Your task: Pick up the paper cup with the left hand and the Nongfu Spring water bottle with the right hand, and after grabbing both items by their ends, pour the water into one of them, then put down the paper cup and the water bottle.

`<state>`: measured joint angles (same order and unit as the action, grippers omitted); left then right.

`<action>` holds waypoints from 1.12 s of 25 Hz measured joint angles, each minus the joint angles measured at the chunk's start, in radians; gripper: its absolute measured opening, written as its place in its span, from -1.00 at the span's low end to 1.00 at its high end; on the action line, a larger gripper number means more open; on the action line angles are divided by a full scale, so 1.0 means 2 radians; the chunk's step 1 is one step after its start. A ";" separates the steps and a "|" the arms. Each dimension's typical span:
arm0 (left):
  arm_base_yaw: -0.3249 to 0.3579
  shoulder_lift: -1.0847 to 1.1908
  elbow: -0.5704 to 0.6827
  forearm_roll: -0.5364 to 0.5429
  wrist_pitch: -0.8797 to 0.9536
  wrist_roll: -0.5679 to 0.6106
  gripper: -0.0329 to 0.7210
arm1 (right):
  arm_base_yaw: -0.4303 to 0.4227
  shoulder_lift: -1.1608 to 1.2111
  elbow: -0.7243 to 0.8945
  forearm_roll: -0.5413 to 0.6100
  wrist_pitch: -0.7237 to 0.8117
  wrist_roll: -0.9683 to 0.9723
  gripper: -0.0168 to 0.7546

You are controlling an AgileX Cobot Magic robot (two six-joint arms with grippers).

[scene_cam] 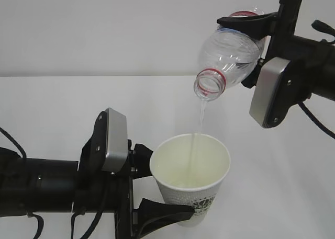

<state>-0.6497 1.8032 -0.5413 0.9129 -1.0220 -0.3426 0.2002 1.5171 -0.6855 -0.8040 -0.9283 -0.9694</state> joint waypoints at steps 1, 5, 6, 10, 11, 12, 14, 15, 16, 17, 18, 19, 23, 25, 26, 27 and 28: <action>0.000 0.000 0.000 0.000 0.000 0.000 0.51 | 0.000 0.000 0.000 0.000 0.000 0.000 0.11; 0.000 0.000 0.000 0.000 0.000 0.001 0.51 | 0.000 0.000 0.000 0.000 0.000 0.000 0.11; 0.000 0.000 0.000 0.000 0.000 0.001 0.51 | 0.000 0.000 0.000 0.000 0.000 0.000 0.11; 0.000 0.000 0.000 0.000 0.000 0.001 0.51 | 0.000 0.000 0.000 0.000 0.000 0.000 0.11; 0.000 0.000 0.000 0.000 0.000 0.001 0.51 | 0.000 0.000 0.000 0.000 0.000 0.000 0.11; 0.000 0.000 0.000 0.000 0.000 0.001 0.51 | 0.000 0.000 0.000 0.001 0.000 0.000 0.11; 0.000 0.000 0.000 0.000 0.000 0.001 0.51 | 0.000 0.000 0.000 0.001 0.000 0.000 0.11; 0.000 0.000 0.000 0.000 0.000 0.001 0.51 | 0.000 0.000 0.000 0.001 0.000 0.000 0.11; 0.000 0.000 0.000 0.000 0.000 0.001 0.51 | 0.000 0.000 0.000 0.001 0.000 0.000 0.11; 0.000 0.000 0.000 0.000 0.000 0.001 0.51 | 0.000 0.000 0.000 0.001 0.000 0.000 0.11; 0.000 0.000 0.000 0.000 0.000 0.001 0.51 | 0.000 0.000 0.000 0.001 0.000 0.000 0.11; 0.000 0.000 0.000 0.000 0.000 0.001 0.51 | 0.000 0.000 0.000 0.001 0.000 0.000 0.11; 0.000 0.000 0.000 0.000 0.000 0.001 0.51 | 0.000 0.000 0.000 0.001 0.000 0.000 0.11; 0.000 0.000 0.000 0.000 0.000 0.001 0.51 | 0.000 0.000 0.000 0.001 0.000 0.000 0.11; 0.000 0.000 0.000 0.000 0.000 0.001 0.51 | 0.000 0.000 0.000 0.001 0.000 0.000 0.11; 0.000 0.000 0.000 0.000 0.000 0.001 0.51 | 0.000 0.000 0.000 0.001 0.000 0.000 0.11; 0.000 0.000 0.000 0.000 0.000 0.001 0.51 | 0.000 0.000 0.000 0.001 0.000 0.000 0.11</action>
<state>-0.6497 1.8032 -0.5413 0.9129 -1.0220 -0.3411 0.2002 1.5171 -0.6855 -0.8024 -0.9283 -0.9694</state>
